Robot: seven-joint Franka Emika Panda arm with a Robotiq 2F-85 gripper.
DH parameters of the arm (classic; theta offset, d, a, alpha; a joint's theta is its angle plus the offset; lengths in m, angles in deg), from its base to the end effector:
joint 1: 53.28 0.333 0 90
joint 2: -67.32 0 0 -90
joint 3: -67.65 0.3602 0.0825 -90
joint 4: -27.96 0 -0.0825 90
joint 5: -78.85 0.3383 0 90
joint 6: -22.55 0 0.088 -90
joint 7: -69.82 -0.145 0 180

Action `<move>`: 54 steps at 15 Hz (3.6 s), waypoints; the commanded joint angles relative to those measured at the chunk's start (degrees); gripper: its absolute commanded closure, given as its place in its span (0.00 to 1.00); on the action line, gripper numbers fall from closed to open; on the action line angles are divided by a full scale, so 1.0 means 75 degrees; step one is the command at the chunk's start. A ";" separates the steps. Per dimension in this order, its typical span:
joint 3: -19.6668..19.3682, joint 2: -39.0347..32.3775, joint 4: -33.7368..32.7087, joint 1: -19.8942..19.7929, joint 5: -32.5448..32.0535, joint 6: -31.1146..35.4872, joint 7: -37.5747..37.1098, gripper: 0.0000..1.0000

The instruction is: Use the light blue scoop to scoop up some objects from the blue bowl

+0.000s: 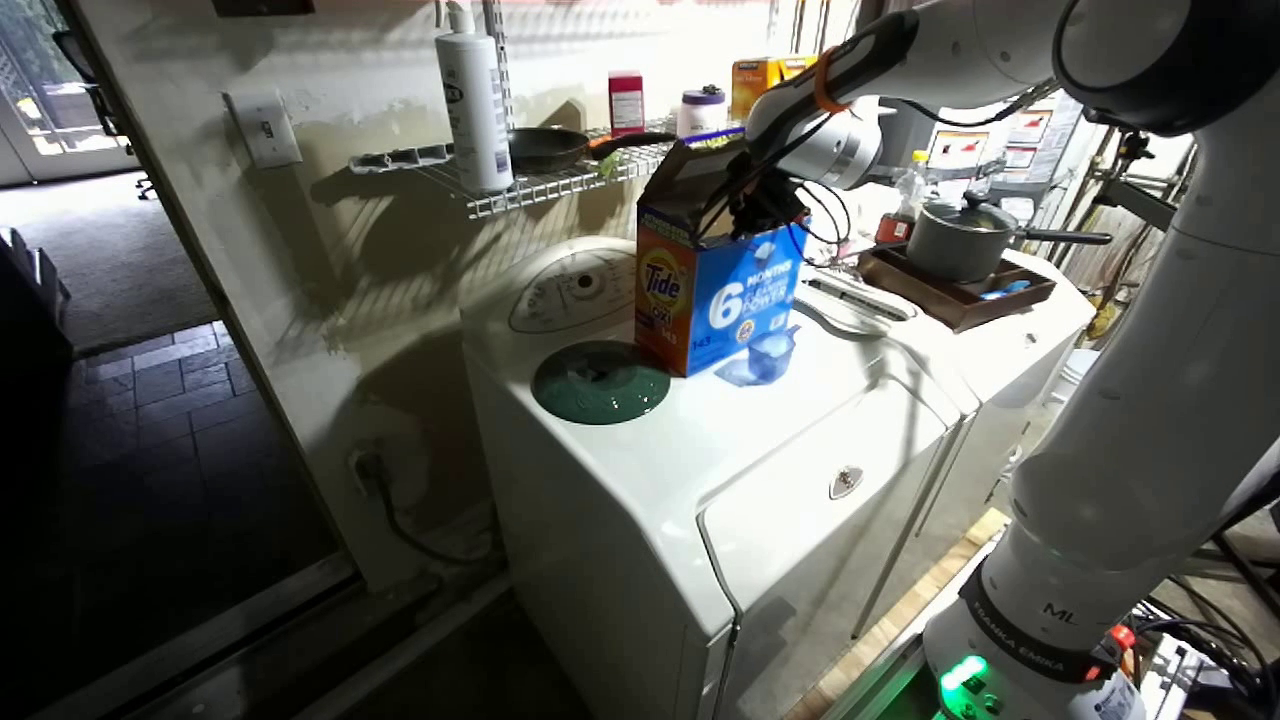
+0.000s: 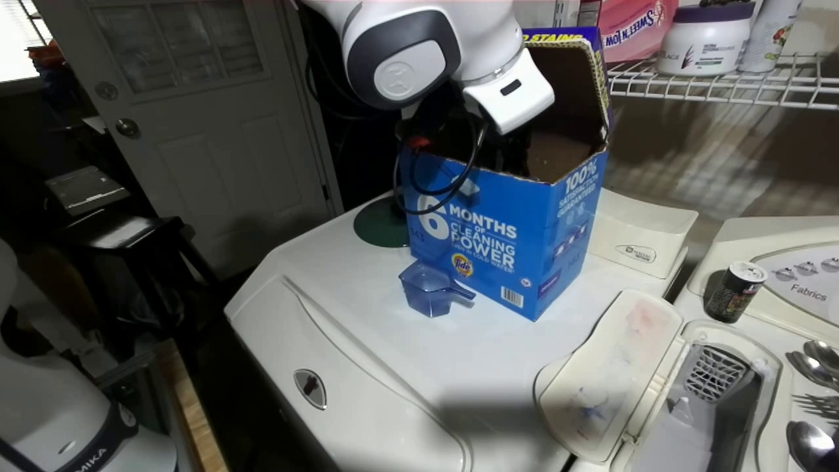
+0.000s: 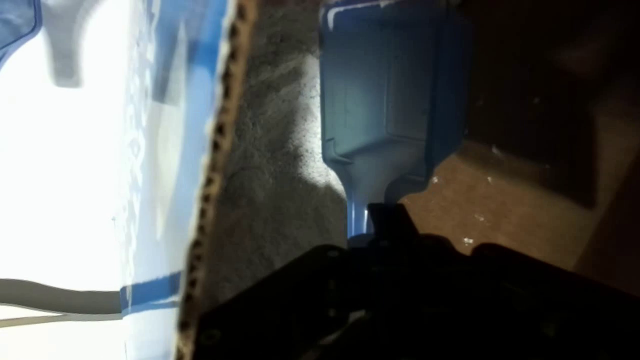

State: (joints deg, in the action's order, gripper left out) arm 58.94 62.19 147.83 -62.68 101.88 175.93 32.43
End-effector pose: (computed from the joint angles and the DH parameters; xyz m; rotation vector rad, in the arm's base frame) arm 0.5545 -0.1846 0.4719 -2.2020 1.6391 -0.6203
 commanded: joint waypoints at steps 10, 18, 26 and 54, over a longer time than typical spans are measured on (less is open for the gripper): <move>0.0067 -0.0567 -0.0009 -0.0105 0.1327 -0.0017 0.0827 0.99; 0.0072 -0.0813 -0.0030 -0.0062 0.1326 -0.0085 0.0773 0.99; 0.0118 -0.1062 -0.0045 -0.0009 0.1237 -0.0092 0.0676 0.99; 0.0088 -0.1220 0.0145 0.0121 0.0951 -0.0475 0.0306 0.99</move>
State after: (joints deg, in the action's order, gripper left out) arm 59.40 55.91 147.54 -62.78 109.83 173.47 36.52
